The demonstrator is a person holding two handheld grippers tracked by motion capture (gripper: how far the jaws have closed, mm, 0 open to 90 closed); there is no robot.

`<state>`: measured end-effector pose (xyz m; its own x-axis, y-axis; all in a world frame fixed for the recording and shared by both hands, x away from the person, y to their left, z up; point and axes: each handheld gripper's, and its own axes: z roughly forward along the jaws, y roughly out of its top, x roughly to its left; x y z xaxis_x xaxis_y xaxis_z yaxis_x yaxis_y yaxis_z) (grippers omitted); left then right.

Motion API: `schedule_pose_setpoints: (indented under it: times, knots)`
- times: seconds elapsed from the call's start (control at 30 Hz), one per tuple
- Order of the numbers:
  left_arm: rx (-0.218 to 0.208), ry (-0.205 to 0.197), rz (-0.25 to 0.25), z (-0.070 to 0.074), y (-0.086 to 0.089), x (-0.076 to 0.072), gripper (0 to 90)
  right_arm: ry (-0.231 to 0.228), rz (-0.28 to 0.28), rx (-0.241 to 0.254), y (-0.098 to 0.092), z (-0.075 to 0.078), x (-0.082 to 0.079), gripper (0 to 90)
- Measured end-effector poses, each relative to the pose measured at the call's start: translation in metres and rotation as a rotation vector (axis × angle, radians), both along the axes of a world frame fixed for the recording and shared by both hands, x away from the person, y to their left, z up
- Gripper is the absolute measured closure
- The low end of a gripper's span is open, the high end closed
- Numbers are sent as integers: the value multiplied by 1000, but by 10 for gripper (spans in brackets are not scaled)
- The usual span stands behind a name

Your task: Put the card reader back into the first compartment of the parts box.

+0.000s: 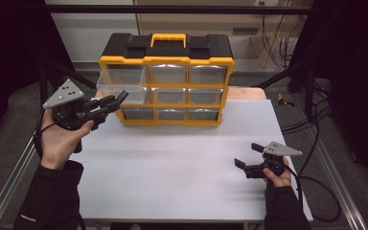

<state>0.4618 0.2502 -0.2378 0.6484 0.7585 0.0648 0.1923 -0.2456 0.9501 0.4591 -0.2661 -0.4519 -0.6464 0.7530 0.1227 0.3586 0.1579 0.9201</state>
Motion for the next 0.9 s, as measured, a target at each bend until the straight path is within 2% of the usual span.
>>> schedule_pose_setpoints:
  times: [0.9]
  knots:
    - [-16,5,20,18,0,13,729,-4,1,0,0,0,0,27]
